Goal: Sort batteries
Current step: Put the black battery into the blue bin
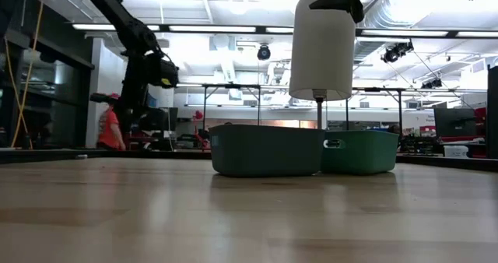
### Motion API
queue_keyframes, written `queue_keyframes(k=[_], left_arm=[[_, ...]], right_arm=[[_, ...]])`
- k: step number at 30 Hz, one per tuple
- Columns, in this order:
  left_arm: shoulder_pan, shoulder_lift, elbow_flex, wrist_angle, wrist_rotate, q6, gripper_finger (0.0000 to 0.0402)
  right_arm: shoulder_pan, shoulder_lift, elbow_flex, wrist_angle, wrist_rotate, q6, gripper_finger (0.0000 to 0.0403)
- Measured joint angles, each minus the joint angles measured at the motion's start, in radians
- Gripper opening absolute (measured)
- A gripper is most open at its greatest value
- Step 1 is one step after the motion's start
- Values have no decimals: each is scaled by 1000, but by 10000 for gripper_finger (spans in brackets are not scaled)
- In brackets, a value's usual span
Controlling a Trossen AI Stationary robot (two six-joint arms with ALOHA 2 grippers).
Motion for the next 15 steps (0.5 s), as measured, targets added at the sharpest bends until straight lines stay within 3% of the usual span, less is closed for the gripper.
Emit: queue_keyframes(k=[4,11,15], left_arm=[[-67,-60,-111,7,-83,-132,0],[-265,-181,-293,20,-264,-499,0],[-261,-185,-330,28,-252,-490,0]], right_arm=[[-12,0,0,0,-13,-10,172],[-62,0,0,1,-71,-43,172],[-105,0,0,1,-146,-43,172]])
